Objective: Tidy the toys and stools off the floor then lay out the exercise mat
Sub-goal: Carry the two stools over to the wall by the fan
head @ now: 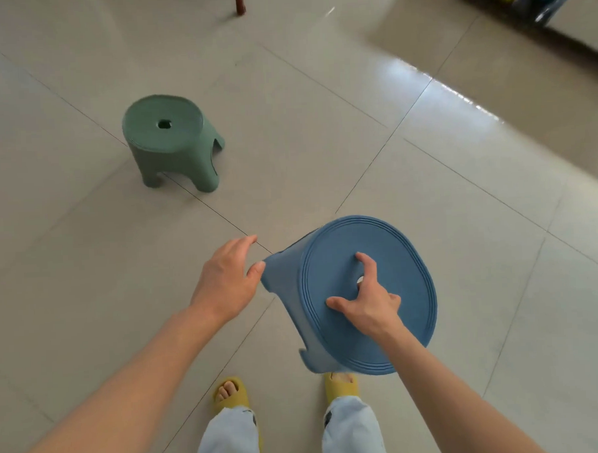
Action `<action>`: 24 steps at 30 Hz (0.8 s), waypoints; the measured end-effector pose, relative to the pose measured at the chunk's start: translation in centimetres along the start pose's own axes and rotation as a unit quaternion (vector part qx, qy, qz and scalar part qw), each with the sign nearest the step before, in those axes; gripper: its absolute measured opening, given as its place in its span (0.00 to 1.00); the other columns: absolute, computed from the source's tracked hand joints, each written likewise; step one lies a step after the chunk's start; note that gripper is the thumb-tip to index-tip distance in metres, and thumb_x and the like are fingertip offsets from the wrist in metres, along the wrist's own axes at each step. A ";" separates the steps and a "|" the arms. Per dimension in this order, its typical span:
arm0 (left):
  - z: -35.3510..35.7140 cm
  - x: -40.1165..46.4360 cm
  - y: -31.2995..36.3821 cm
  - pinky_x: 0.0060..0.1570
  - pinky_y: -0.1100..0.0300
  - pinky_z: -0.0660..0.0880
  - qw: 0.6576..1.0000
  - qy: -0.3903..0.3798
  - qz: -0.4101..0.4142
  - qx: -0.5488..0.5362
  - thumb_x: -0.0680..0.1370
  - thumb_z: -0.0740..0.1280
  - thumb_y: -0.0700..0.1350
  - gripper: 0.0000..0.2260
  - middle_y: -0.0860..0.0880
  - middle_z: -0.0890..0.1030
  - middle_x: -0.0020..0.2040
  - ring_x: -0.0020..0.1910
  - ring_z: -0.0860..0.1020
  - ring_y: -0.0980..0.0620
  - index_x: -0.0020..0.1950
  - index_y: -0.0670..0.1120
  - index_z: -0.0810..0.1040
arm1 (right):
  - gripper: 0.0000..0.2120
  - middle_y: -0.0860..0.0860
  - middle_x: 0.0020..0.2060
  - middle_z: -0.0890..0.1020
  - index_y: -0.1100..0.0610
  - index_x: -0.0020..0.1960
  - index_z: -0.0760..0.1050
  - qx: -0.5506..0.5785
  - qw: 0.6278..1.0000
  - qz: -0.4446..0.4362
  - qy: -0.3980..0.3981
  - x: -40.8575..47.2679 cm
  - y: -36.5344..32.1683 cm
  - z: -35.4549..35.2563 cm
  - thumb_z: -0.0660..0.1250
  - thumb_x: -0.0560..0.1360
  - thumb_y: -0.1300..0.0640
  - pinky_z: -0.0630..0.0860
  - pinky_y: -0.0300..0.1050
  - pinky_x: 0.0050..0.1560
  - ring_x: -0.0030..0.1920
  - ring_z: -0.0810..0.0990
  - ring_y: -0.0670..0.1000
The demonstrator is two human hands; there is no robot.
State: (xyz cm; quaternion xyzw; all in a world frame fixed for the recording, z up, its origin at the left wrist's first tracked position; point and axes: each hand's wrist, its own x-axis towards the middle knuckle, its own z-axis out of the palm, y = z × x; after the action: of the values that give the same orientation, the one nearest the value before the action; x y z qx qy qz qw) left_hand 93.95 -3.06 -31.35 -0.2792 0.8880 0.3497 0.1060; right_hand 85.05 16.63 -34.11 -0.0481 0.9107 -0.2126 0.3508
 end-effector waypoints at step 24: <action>-25.2 11.2 -9.5 0.70 0.56 0.59 0.995 0.045 -0.037 0.078 0.80 0.60 0.44 0.23 0.47 0.65 0.73 0.72 0.64 0.48 0.74 0.44 0.62 | 0.34 0.49 0.52 0.74 0.49 0.71 0.52 -0.025 0.995 -0.073 -0.058 6.4 -28.4 -2.4 0.67 0.73 0.45 0.60 0.52 0.66 0.57 0.73 0.56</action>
State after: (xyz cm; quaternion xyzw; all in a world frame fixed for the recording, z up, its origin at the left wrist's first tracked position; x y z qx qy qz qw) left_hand 90.37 -30.62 -22.54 -0.3187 0.9053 0.2623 0.1000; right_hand 76.98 -9.71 -24.53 -0.1358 0.8880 -0.2113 0.3852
